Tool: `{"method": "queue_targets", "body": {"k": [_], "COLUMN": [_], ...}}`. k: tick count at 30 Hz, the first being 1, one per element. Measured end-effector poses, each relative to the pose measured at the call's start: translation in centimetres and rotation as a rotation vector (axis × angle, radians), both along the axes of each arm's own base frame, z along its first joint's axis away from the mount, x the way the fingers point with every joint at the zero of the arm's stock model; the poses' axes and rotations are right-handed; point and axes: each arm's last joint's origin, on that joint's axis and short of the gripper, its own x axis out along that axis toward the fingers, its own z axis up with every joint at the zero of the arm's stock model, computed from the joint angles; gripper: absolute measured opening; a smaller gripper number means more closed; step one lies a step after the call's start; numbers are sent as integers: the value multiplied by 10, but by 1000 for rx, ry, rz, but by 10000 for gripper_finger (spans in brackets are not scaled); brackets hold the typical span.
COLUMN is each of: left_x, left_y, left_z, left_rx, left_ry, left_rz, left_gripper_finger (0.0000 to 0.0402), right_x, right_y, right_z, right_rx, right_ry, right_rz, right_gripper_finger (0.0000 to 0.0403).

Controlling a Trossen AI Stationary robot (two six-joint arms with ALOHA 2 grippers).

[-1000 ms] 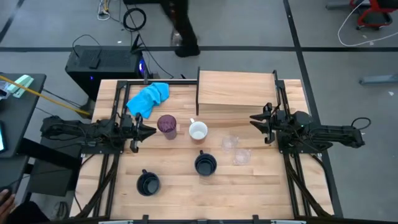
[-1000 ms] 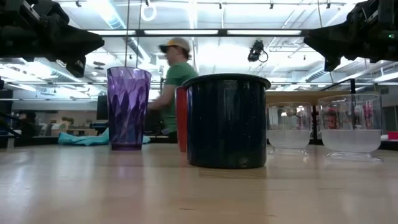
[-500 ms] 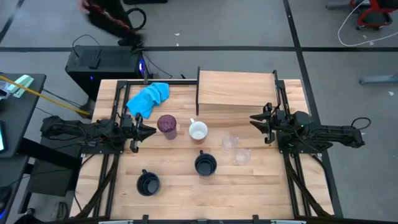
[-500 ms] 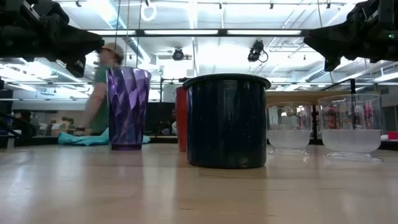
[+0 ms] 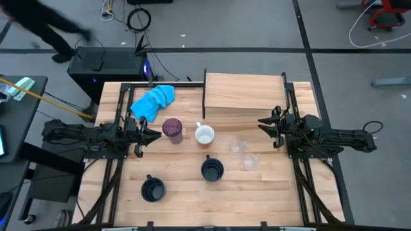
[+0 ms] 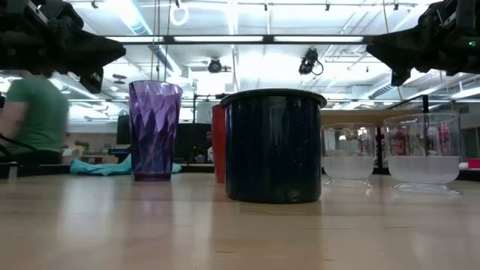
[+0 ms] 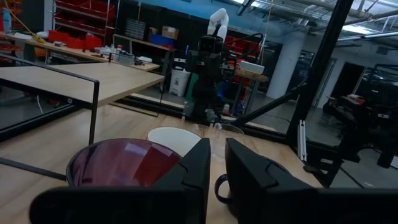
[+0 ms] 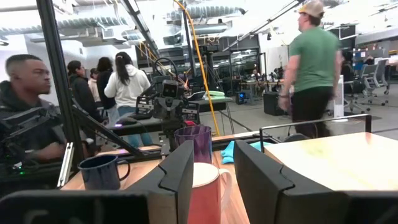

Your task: Stack small to large cups/mugs on shelf

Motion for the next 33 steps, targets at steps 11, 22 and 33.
{"method": "queue_targets", "body": {"k": [11, 22, 33], "left_x": [0, 0, 0], "left_y": [0, 0, 0], "left_z": [0, 0, 0], "left_rx": [-1, -1, 0], "left_ry": [-1, 0, -1], "left_rz": [0, 0, 0], "left_gripper_finger": [57, 51, 58], "right_x": [0, 0, 0], "right_y": [0, 0, 0], "right_z": [0, 0, 0], "right_rx": [0, 0, 0], "right_ry": [0, 0, 0], "right_rz": [0, 0, 0], "right_gripper_finger": [122, 122, 122]}}
